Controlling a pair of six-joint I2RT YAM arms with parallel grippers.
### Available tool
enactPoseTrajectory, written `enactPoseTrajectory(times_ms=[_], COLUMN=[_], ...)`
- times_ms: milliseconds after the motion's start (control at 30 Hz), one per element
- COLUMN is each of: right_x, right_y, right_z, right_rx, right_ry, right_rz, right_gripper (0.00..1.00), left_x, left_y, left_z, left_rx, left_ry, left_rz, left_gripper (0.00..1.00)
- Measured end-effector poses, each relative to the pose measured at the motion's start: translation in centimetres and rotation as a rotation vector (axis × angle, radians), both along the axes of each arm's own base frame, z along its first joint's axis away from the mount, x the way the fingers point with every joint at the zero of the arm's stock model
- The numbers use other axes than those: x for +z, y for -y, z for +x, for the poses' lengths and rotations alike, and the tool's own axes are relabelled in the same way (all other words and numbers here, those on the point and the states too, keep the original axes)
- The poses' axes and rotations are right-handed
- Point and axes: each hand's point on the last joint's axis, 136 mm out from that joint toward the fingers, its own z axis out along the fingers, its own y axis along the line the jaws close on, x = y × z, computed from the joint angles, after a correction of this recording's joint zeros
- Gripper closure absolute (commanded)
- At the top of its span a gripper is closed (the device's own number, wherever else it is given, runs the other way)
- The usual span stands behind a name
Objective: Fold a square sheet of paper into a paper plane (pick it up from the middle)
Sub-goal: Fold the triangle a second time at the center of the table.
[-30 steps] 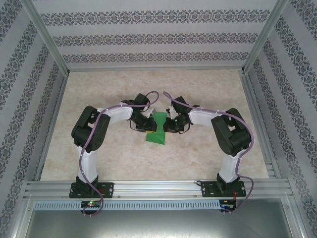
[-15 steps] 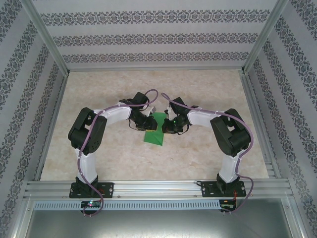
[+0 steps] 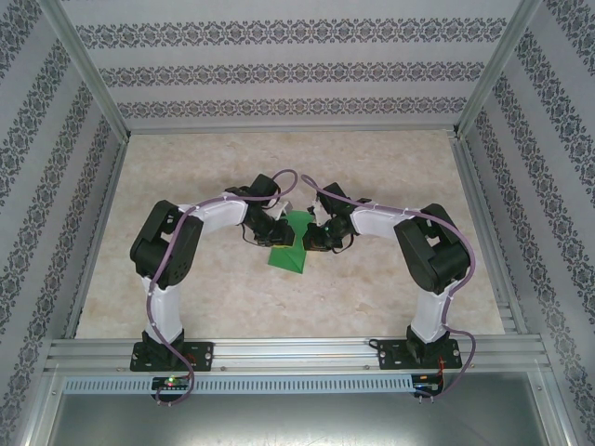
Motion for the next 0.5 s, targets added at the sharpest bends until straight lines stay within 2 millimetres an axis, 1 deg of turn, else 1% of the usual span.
enactPoseTrajectory(times_ms=[133,300,500], right_x=[0.00,0.00,0.01], right_y=[0.00,0.00,0.01], right_z=[0.00,0.00,0.01], right_rx=[0.000,0.000,-0.001], right_ry=[0.000,0.000,0.000], right_rz=[0.000,0.000,0.000], right_gripper=[0.89,0.88,0.80], left_x=[-0.96,-0.97,-1.07], left_y=[-0.20,-0.20,-0.29], left_z=[-0.18,-0.17,-0.12], left_rx=[-0.006,-0.017,-0.019], left_ry=[-0.016,-0.007,-0.002], left_rz=[0.016,0.016,0.024], left_gripper=[0.76,0.76,0.76])
